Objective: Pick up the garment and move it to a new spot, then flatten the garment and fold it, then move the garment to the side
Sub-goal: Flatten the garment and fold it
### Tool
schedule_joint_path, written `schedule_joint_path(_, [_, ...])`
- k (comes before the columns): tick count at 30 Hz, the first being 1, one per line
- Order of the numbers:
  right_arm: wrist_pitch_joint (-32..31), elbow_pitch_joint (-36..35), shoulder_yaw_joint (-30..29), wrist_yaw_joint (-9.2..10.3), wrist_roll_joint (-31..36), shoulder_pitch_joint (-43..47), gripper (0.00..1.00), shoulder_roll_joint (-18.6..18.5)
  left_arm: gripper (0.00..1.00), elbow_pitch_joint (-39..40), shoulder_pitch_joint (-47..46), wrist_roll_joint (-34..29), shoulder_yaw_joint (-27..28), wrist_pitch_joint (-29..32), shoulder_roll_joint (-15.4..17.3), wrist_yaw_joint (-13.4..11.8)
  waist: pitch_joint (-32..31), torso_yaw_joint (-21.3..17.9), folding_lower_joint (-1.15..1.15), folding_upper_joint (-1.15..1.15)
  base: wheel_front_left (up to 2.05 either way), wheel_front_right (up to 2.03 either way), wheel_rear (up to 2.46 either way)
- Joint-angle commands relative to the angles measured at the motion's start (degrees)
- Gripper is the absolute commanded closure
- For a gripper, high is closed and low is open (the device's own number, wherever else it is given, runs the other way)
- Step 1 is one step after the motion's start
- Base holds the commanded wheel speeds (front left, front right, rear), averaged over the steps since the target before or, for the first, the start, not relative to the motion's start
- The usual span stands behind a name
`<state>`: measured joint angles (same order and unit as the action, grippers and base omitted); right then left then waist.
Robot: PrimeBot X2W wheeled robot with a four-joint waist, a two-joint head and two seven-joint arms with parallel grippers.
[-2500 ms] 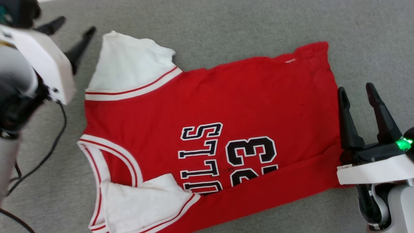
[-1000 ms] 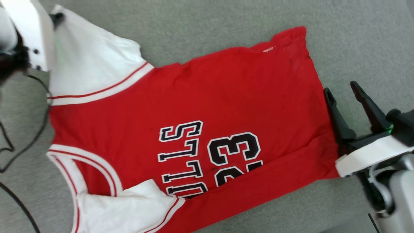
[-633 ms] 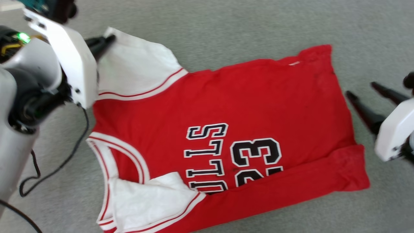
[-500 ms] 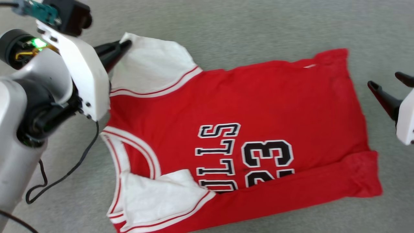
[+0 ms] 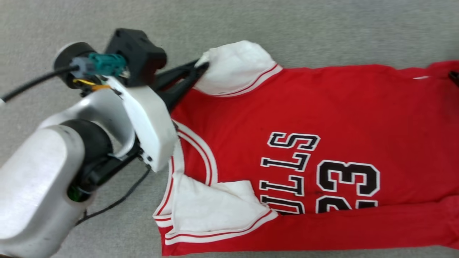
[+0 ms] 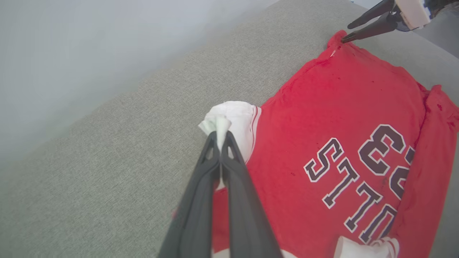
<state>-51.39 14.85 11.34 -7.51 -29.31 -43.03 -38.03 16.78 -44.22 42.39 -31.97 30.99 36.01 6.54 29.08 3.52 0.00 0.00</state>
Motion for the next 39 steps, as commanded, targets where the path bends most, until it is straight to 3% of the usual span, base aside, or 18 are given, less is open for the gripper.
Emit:
schedule_joint_path(1, [0.2,1.0,0.3,0.04,0.4,-0.9,0.0,-0.1,1.0,0.4,0.5,-0.4,-0.4,-0.5,-0.5,-0.2,1.5,1.8,0.0,0.0,0.0,0.0,0.0])
schedule_joint_path(11, [0.0,7.9,6.5,0.02,1.1,2.0,0.0,0.0,1.0,0.1,-0.3,-1.3,-2.1,-2.9,-2.9,0.1,2.5,4.2,0.0,0.0,0.0,0.0,0.0])
schedule_joint_path(12, [-0.1,8.3,7.4,0.02,0.9,2.8,0.2,0.0,1.0,-0.1,-0.1,-1.2,-2.1,-3.1,-3.0,0.1,2.4,4.3,0.0,0.0,0.0,0.0,0.0])
schedule_joint_path(13, [0.2,8.7,7.9,0.01,0.6,3.3,0.73,0.0,1.0,-0.3,0.1,-1.1,-2.2,-3.3,-3.0,0.1,2.2,4.3,0.0,0.0,0.0,0.0,0.0])
schedule_joint_path(14, [1.0,8.8,8.0,-0.05,0.5,3.4,1.0,0.0,1.0,-0.7,0.4,-1.0,-2.2,-3.5,-3.1,0.1,1.9,4.3,0.0,0.0,0.0,0.0,0.0])
schedule_joint_path(20, [7.8,9.6,7.3,0.03,1.4,1.9,1.0,0.5,1.0,-2.5,3.3,-0.2,-1.3,-6.0,-3.0,-1.0,-2.2,2.9,0.0,0.0,0.0,0.0,0.0])
schedule_joint_path(26, [13.7,8.4,7.0,0.04,-0.7,2.6,1.0,0.8,1.0,-3.0,8.4,0.2,0.1,-7.7,-0.8,-3.0,-7.9,0.7,0.0,0.0,0.0,0.0,0.0])
schedule_joint_path(39, [20.9,-1.2,3.2,0.04,-5.4,17.7,1.0,0.9,1.0,-0.3,24.9,3.9,2.3,-12.0,2.3,-9.0,-15.8,-1.9,0.0,0.0,0.0,0.0,0.0])
